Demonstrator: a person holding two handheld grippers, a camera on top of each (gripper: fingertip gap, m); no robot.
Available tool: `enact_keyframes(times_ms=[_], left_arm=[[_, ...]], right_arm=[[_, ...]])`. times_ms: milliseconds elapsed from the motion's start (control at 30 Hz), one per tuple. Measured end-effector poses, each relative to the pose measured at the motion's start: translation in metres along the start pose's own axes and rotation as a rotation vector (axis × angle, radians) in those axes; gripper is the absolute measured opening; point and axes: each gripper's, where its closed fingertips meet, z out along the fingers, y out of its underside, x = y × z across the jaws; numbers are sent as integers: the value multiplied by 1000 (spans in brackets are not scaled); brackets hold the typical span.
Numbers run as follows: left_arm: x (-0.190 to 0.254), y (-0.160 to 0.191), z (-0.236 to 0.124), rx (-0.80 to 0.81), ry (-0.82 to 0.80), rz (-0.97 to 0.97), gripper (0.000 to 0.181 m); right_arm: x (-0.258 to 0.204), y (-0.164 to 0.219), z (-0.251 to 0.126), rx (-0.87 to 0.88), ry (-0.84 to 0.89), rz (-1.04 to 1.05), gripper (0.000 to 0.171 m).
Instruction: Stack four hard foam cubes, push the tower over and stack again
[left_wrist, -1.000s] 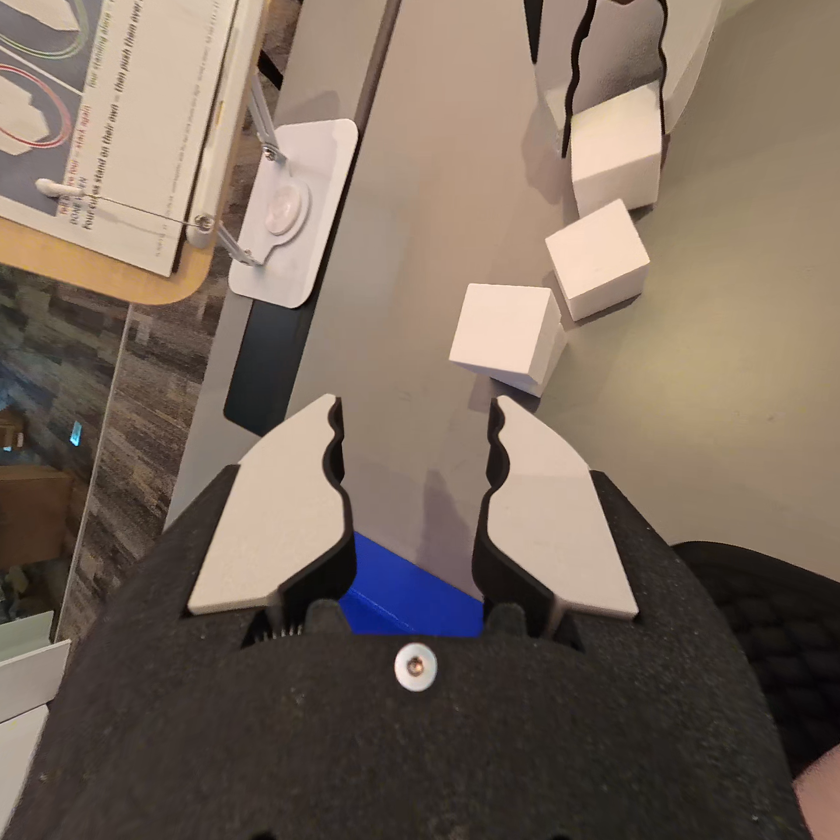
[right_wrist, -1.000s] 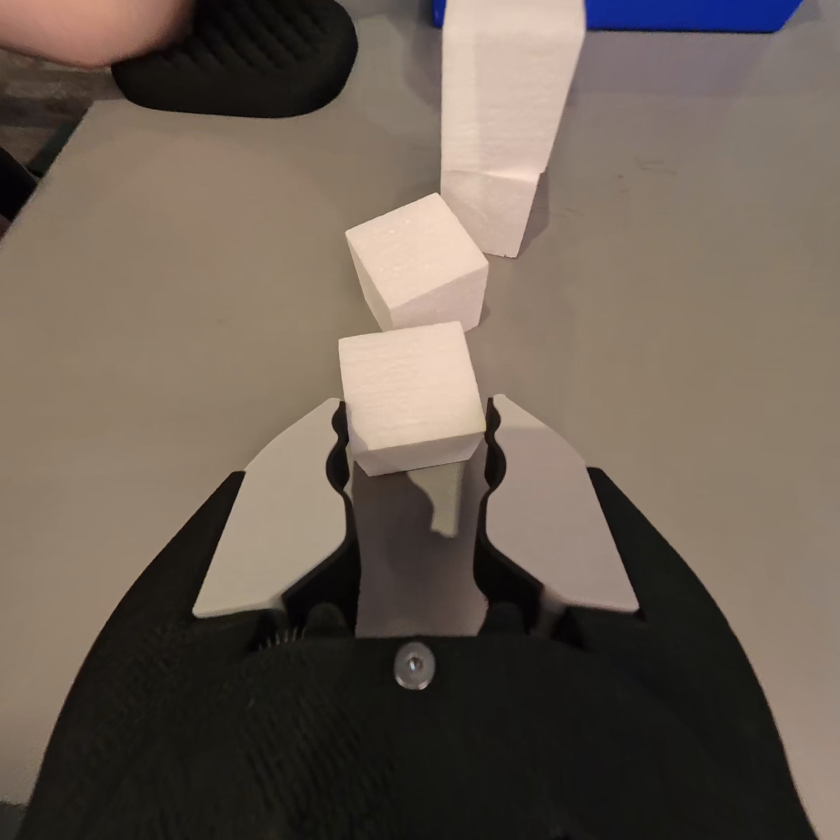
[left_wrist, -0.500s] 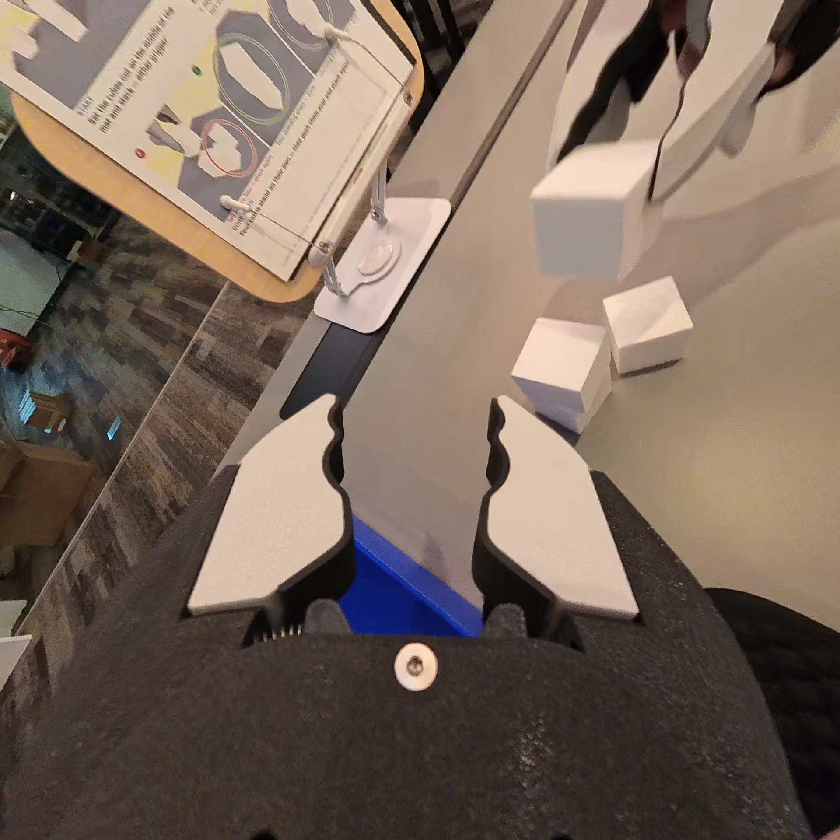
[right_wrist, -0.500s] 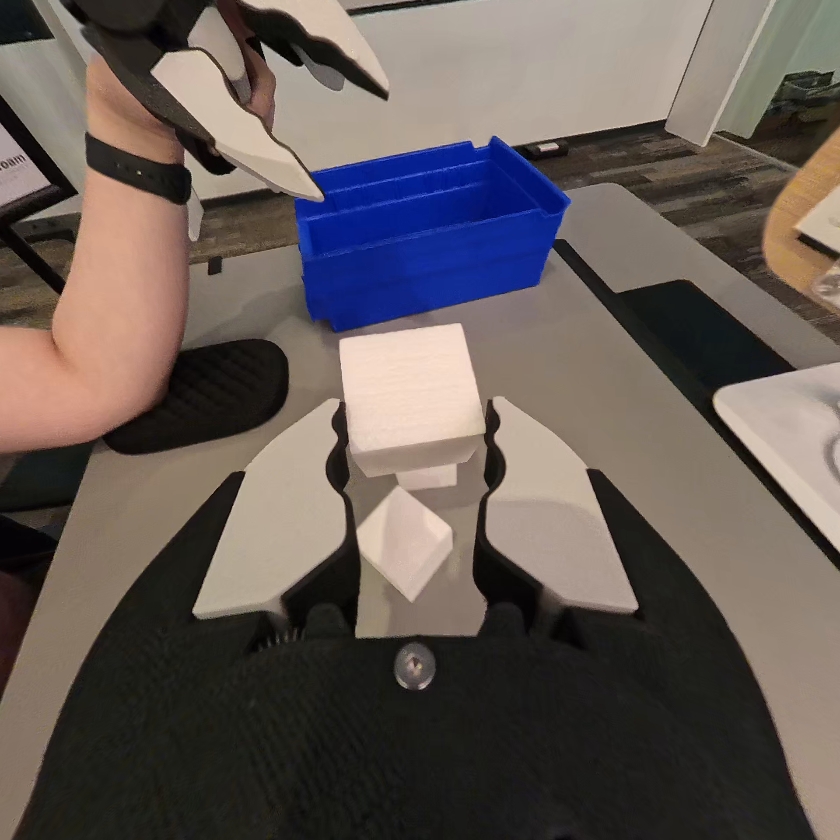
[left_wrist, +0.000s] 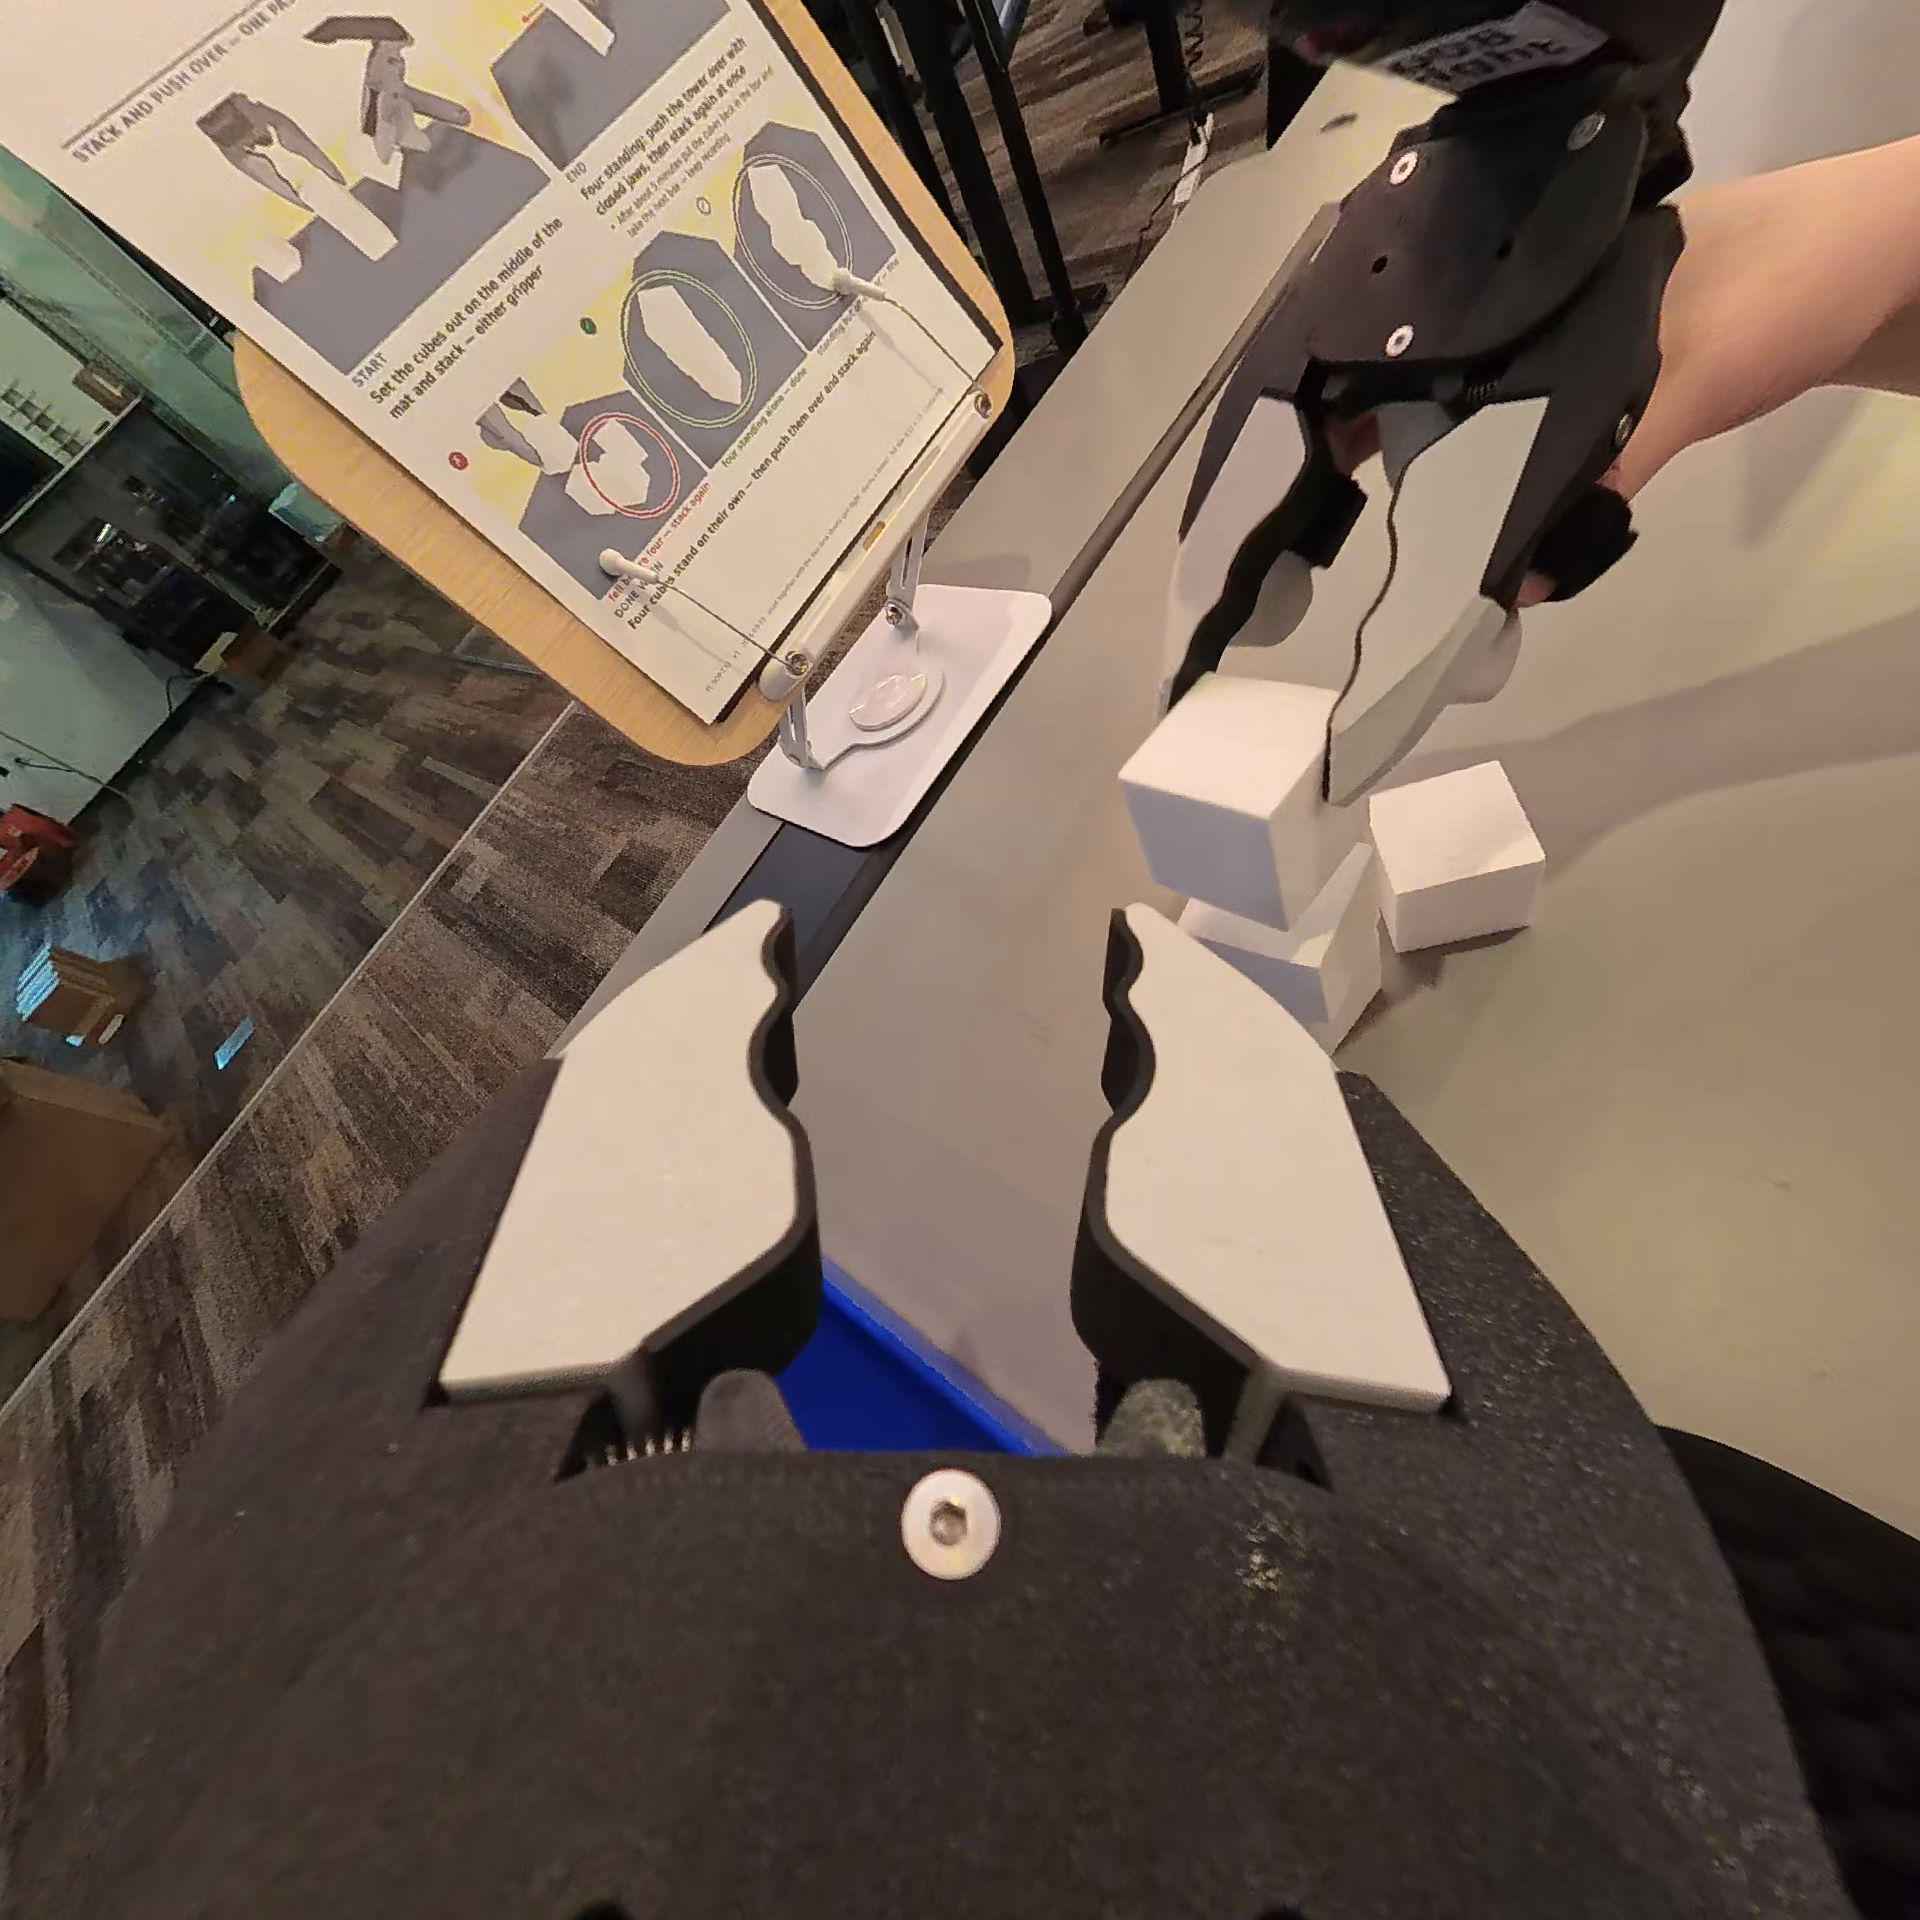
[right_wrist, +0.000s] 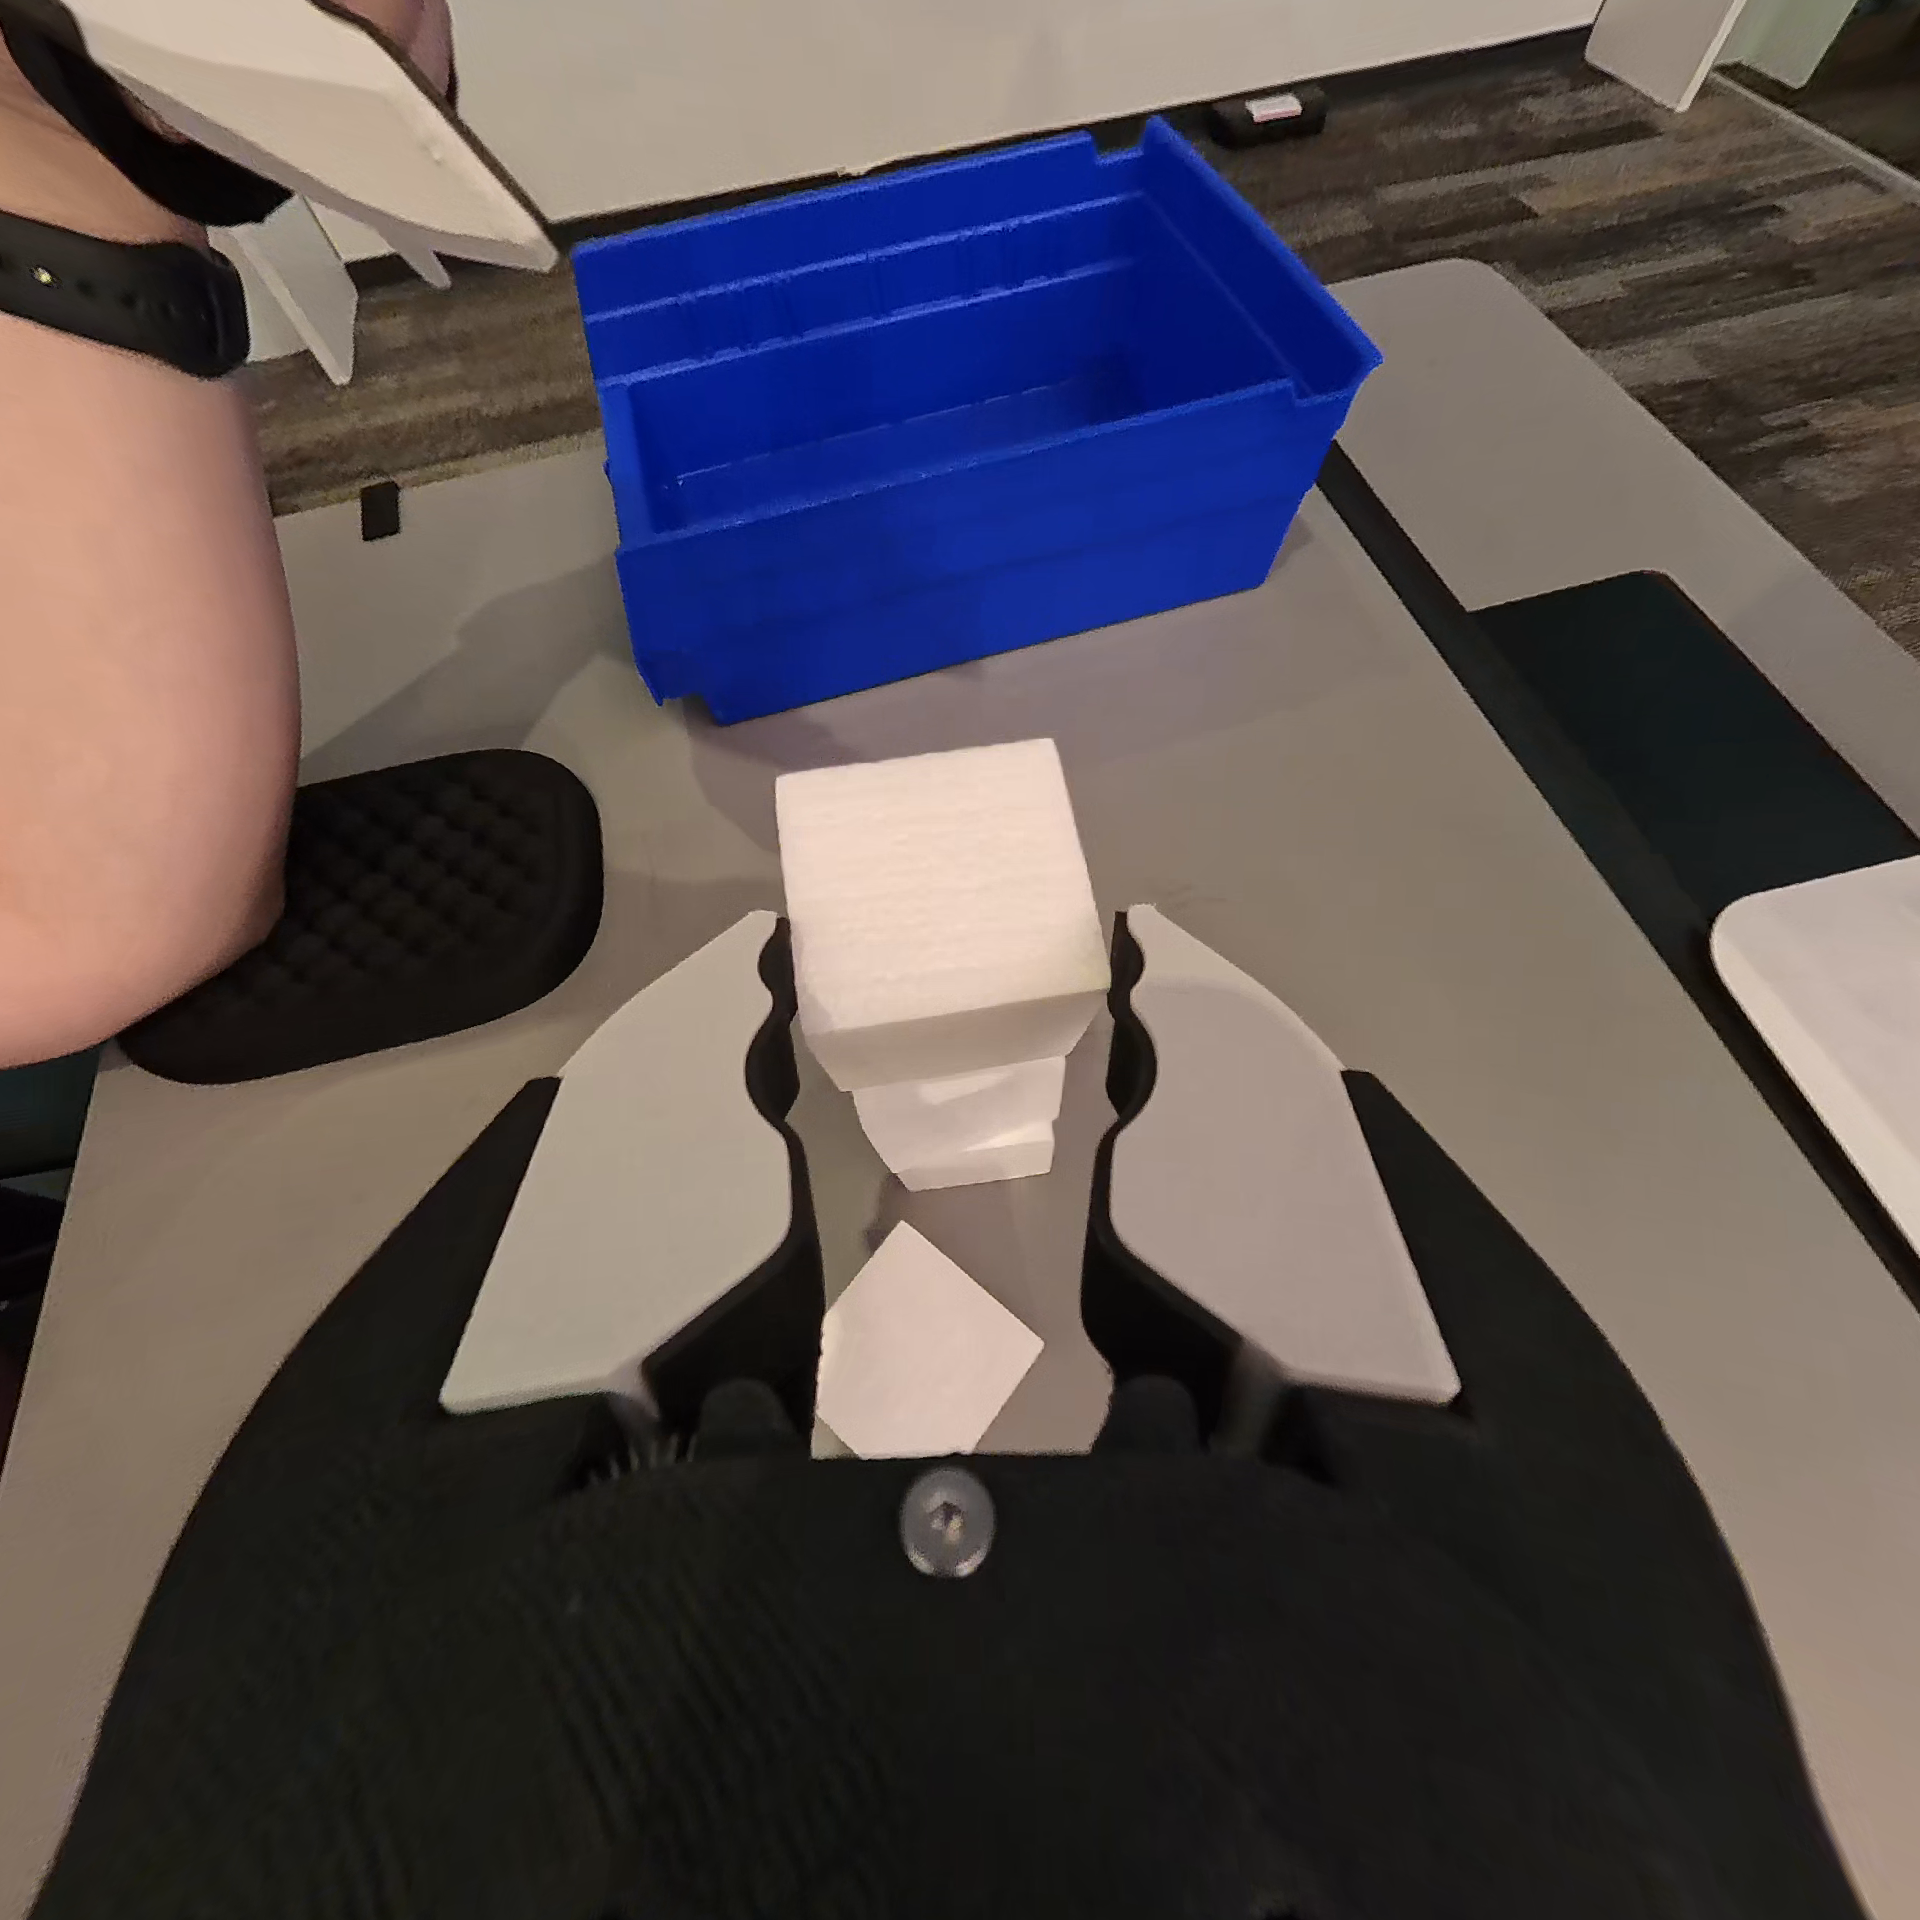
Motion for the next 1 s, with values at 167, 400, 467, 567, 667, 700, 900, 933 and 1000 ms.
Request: enact_keyframes(times_ms=[167,400,467,567,667,700,900,933,1000], left_arm=[[4,-3,-3,26,32,-14,47],[6,-12,-9,86,58,-42,38],[6,-15,-12,108,60,-45,38],[3,-20,-16,144,49,-48,38],[4,-22,-19,161,47,-35,34],[1,-22,-20,164,26,-33,35],[5,-30,-19,191,40,-11,28],[8,-31,-18,188,55,-9,26],[12,-32,-15,180,68,-8,26]], right_arm=[[-3,9,9,-80,1,-70,59],[-3,12,15,-107,32,-111,60],[-2,12,14,-98,52,-128,67],[-8,11,5,-42,30,-138,78],[-13,23,-13,22,-12,-188,81],[-12,33,-19,27,-29,-201,82],[-14,102,-35,42,-270,-199,71],[-12,109,-33,37,-280,-190,71],[-8,118,-27,12,-277,-203,73]])
